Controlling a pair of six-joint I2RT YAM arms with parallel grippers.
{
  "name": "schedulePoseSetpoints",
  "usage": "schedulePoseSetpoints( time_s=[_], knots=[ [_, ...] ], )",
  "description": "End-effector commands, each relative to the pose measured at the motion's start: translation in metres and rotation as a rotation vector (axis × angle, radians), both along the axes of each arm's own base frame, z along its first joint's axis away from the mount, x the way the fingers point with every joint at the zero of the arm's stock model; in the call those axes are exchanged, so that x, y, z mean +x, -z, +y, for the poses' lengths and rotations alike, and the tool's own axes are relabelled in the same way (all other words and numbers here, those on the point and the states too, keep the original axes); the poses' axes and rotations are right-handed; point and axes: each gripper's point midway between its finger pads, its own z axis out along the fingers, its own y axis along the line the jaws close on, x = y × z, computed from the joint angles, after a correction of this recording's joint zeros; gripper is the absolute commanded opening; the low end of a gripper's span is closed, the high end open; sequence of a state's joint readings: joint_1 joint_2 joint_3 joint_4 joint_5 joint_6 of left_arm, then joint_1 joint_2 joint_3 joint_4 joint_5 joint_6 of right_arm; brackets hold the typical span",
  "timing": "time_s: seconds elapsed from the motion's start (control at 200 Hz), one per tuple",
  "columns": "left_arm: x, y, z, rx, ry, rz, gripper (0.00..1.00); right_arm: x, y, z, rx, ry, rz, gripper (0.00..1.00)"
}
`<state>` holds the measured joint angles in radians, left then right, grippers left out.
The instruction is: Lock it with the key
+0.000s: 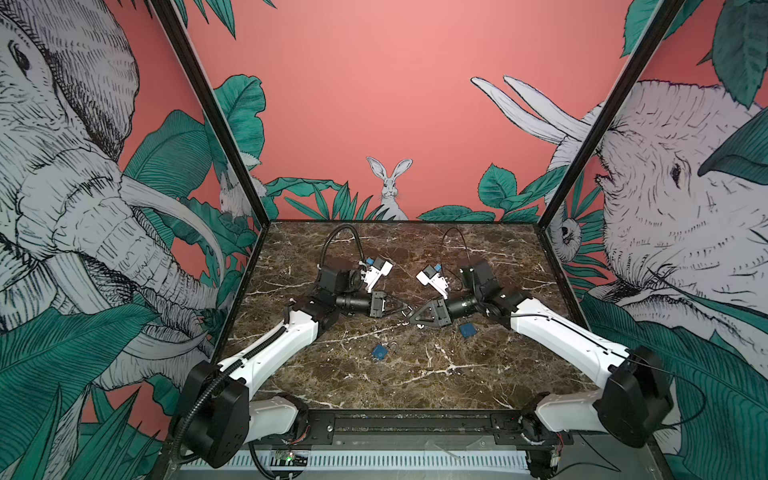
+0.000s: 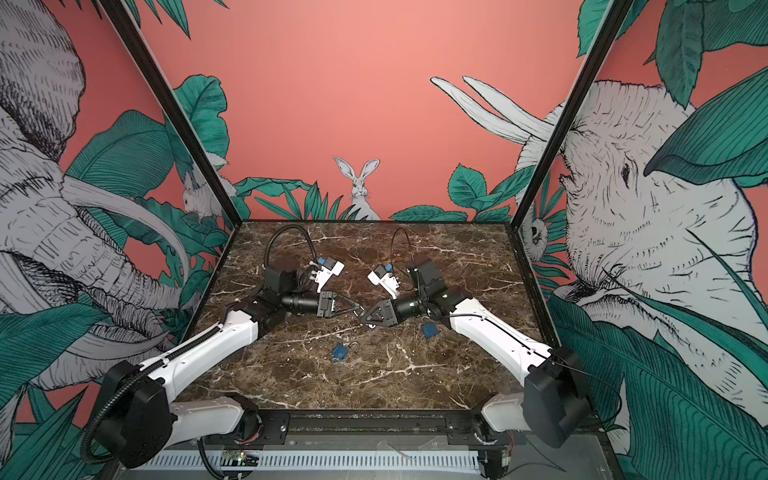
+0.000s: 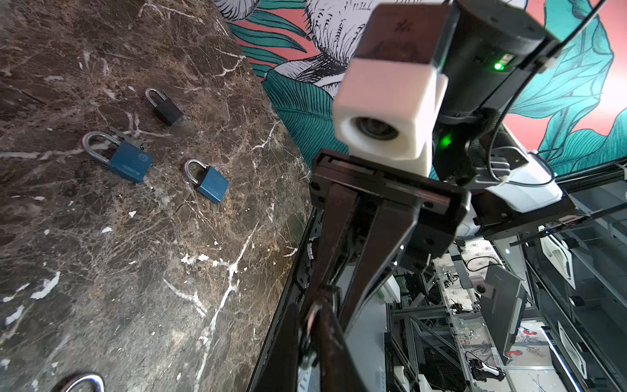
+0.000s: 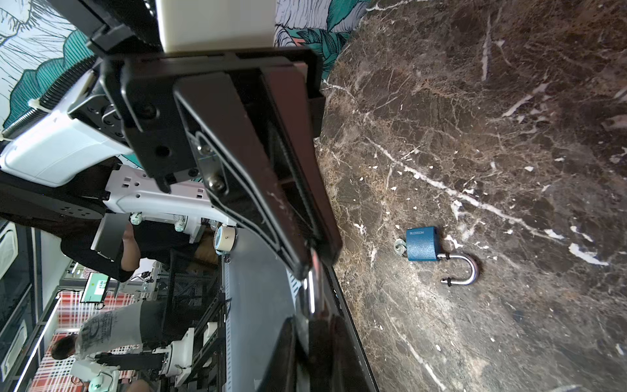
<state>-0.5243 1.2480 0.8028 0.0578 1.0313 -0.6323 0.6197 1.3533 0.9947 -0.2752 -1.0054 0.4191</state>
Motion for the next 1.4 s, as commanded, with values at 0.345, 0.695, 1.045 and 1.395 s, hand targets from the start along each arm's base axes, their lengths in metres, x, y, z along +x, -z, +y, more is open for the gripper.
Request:
schedulePoseSetpoints(
  time_s=[0.345,0.695,1.045,1.395],
  knots=[
    [-0.017,0.005,-0.005,0.004,0.066,0.041,0.1,0.02,-0.035,0.015,0.089,0.013,-0.158,0.0],
    [-0.006,0.006,-0.003,0.025,-0.006,0.022,0.0,0.022,-0.032,0.013,0.083,0.04,-0.163,0.16],
    [0.011,-0.009,-0.001,-0.012,-0.087,-0.006,0.0,0.021,-0.024,-0.003,0.139,0.102,-0.12,0.37],
    [0.015,-0.026,0.006,-0.036,-0.133,-0.041,0.0,0.02,-0.014,-0.007,0.146,0.111,-0.096,0.38]
  ],
)
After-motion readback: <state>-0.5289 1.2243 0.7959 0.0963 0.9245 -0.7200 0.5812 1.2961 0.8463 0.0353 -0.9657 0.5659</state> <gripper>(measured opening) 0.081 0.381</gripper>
